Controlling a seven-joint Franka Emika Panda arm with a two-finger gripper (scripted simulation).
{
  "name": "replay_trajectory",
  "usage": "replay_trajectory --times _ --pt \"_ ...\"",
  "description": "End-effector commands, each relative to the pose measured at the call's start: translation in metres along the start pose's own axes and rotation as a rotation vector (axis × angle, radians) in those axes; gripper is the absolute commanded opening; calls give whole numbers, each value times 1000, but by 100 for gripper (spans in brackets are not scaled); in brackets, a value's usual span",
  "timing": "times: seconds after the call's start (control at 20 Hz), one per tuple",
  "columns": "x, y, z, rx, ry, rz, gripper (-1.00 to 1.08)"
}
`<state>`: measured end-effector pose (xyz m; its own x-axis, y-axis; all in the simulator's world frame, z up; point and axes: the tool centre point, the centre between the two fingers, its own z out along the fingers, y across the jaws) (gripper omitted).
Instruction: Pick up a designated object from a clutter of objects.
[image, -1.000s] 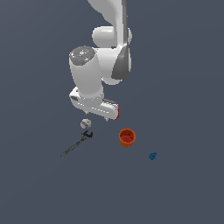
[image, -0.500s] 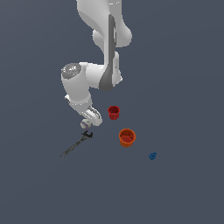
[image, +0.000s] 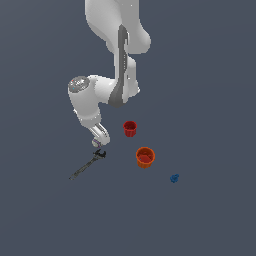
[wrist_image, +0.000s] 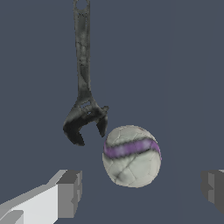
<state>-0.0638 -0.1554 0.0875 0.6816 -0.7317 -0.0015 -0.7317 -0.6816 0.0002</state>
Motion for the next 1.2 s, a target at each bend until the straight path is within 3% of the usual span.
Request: replay_trajectory --times 0.0,0.95,1.0,1.15 --pt "0 0 0 0 0 0 100" --pt "0 1 51 0 1 6 100" --pt "0 1 51 0 1 6 -100" --pt "0 1 51 0 1 6 -100"
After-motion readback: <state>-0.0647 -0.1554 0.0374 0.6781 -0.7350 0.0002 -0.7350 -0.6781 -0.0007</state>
